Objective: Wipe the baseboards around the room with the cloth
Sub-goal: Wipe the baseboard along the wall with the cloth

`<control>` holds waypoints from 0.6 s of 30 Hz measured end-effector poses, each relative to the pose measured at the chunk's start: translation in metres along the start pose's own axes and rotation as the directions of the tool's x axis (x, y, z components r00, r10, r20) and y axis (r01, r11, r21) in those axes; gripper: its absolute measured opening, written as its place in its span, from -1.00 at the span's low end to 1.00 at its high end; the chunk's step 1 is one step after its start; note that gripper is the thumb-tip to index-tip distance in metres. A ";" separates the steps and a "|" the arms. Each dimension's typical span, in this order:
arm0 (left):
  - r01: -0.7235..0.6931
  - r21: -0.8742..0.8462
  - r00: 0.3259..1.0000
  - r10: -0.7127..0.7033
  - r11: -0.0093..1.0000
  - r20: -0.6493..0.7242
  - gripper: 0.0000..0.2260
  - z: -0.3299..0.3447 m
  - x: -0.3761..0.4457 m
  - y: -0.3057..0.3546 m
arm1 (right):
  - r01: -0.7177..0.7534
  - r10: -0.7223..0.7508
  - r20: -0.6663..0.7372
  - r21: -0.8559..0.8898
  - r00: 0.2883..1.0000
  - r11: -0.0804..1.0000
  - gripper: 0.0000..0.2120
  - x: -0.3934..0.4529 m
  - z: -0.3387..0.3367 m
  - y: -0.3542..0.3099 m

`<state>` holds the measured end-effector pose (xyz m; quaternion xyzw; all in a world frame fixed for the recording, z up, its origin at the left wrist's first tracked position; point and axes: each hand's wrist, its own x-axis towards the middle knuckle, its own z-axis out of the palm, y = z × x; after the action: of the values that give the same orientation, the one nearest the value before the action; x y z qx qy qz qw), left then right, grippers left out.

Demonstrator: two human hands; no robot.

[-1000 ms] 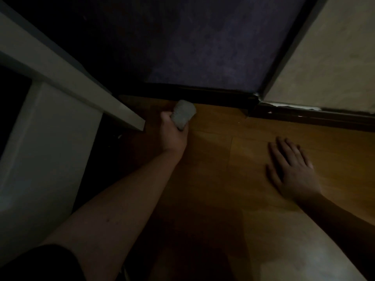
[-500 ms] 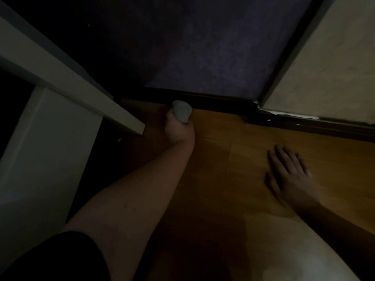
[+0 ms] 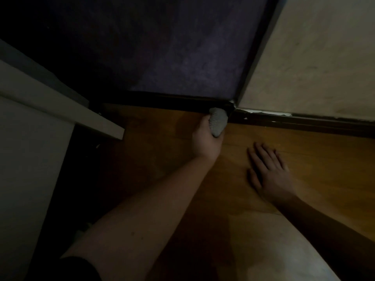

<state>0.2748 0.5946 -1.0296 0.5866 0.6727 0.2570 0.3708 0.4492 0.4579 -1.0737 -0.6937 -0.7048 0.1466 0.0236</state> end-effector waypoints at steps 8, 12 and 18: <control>0.179 -0.133 0.931 -0.212 0.975 -0.297 -0.43 -0.077 0.022 -0.051 | -0.009 0.010 0.039 -0.014 0.999 1.000 -0.40 0.000 0.000 0.003; 0.196 -0.218 0.865 -0.273 0.956 -0.422 -0.46 -0.119 0.049 -0.075 | -0.010 0.010 0.033 -0.010 0.999 1.000 -0.40 -0.001 0.001 0.002; 0.186 -0.409 0.799 -0.380 0.893 -0.466 -0.44 -0.119 0.078 -0.056 | -0.013 0.014 0.032 -0.017 0.999 1.000 -0.40 0.000 0.000 -0.001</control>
<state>0.1432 0.6717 -1.0177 0.3088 0.7746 0.4636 0.2996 0.4485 0.4579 -1.0730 -0.6962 -0.7015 0.1521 0.0053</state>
